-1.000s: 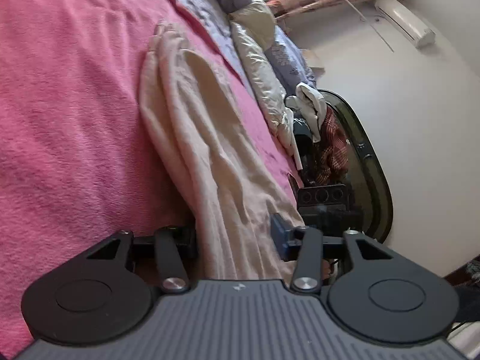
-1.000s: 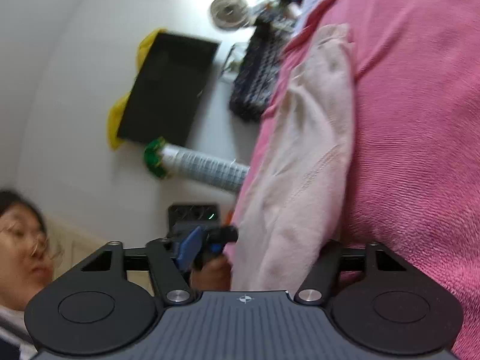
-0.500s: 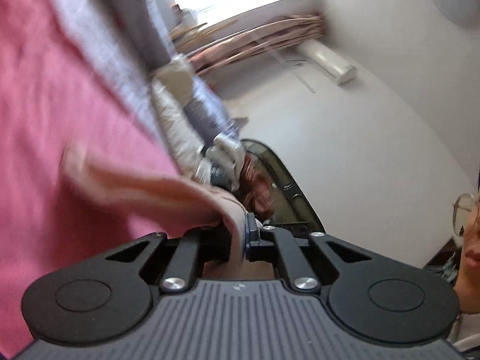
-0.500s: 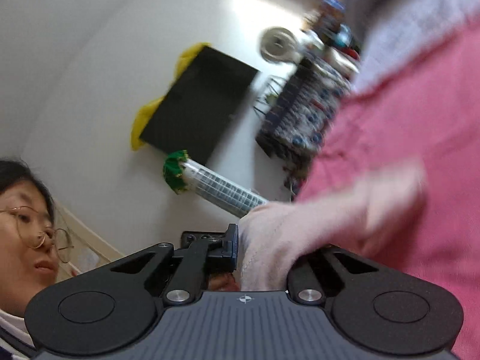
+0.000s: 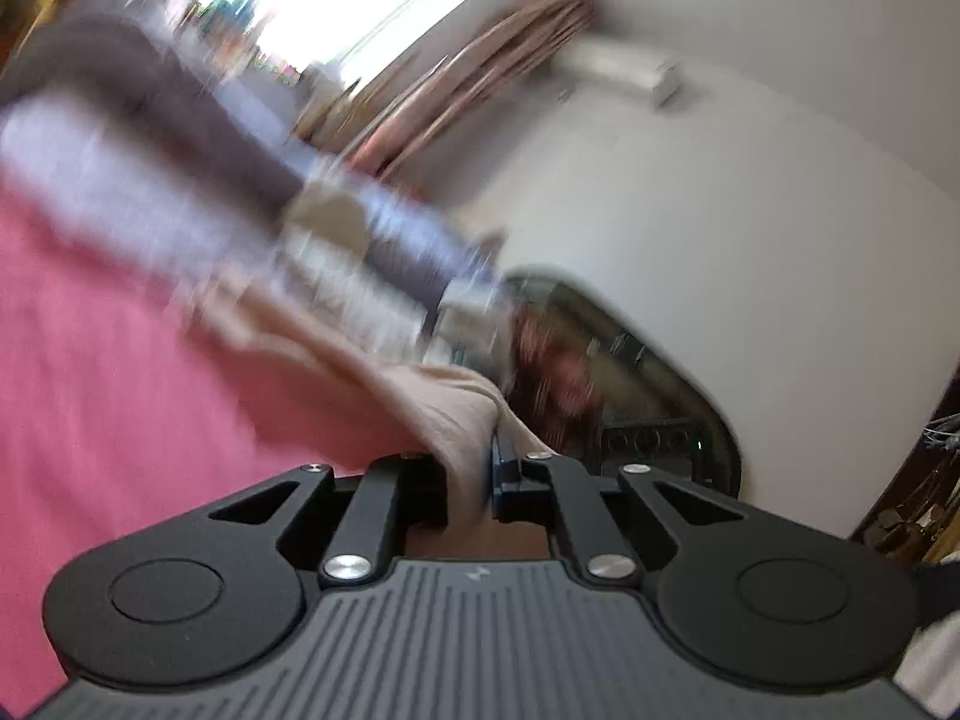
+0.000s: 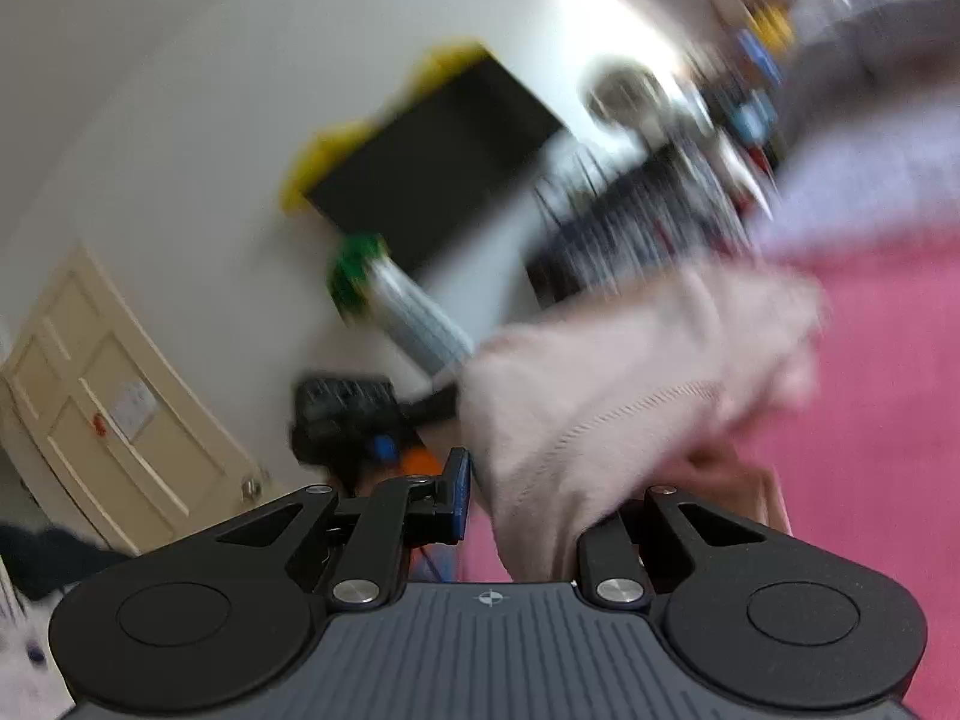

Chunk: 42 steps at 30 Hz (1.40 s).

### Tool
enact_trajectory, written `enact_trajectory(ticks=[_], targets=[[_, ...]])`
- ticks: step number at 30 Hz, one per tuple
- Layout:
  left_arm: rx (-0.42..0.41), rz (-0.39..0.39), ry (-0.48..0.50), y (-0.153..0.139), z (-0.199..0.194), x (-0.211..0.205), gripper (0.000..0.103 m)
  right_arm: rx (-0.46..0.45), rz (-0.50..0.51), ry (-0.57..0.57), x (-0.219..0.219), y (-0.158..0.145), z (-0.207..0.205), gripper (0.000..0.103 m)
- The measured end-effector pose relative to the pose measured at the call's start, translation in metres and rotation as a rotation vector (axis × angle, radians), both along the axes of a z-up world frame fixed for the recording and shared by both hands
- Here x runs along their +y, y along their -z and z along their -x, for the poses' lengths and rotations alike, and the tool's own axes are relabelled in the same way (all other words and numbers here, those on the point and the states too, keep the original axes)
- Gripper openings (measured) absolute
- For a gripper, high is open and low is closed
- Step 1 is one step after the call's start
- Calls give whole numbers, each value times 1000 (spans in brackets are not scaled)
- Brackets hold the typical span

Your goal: Fold clothes

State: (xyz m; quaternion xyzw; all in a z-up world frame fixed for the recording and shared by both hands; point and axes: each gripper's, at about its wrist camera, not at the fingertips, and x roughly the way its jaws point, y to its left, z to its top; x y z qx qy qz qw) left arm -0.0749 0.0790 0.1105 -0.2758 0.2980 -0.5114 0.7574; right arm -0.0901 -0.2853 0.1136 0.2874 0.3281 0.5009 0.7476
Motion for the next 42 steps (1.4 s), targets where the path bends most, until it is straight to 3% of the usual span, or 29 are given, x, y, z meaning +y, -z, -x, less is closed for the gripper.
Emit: enact_trajectory(ticks=[3,5,7,9,13,16,18,21,24,28,32,34,36,38,39,42], targets=[[96,-70,21,39,55,6,7,138,3,-7,-2,43,50,19],[131,-52,12,52,77,12,7,183,-18,9,-1,51,69,19],[152,-8,-13,53,77,18,7,201,-56,28,0,48,71,19],[131,25,-31,43,53,16,7,145,-70,56,-1,28,52,19],[69,30,-107,-9,-22,-2,7,-8,-67,155,-5,-39,-18,18],[-68,29,-180,-79,-77,-24,6,-181,-65,232,-11,-113,-59,18],[-192,97,-181,-124,-81,-24,7,-297,-101,240,-14,-152,-65,18],[-333,156,-143,-156,-67,-25,8,-395,-137,213,-18,-181,-56,18],[-353,122,-92,-137,-49,-25,9,-374,-77,163,-13,-159,-43,19],[-182,-10,-31,-55,-23,-25,10,-138,51,86,-8,-67,-11,19],[56,-220,46,45,21,-20,10,131,229,7,6,44,39,24],[134,-301,71,82,45,-17,10,194,300,-11,14,82,68,26],[128,-313,63,97,65,-11,10,189,243,12,9,90,86,31],[134,-295,40,97,66,-4,10,200,207,26,3,86,90,56],[139,-286,29,95,66,0,9,195,201,28,1,82,91,63],[115,-303,4,81,66,18,9,155,221,22,-4,65,91,66]])
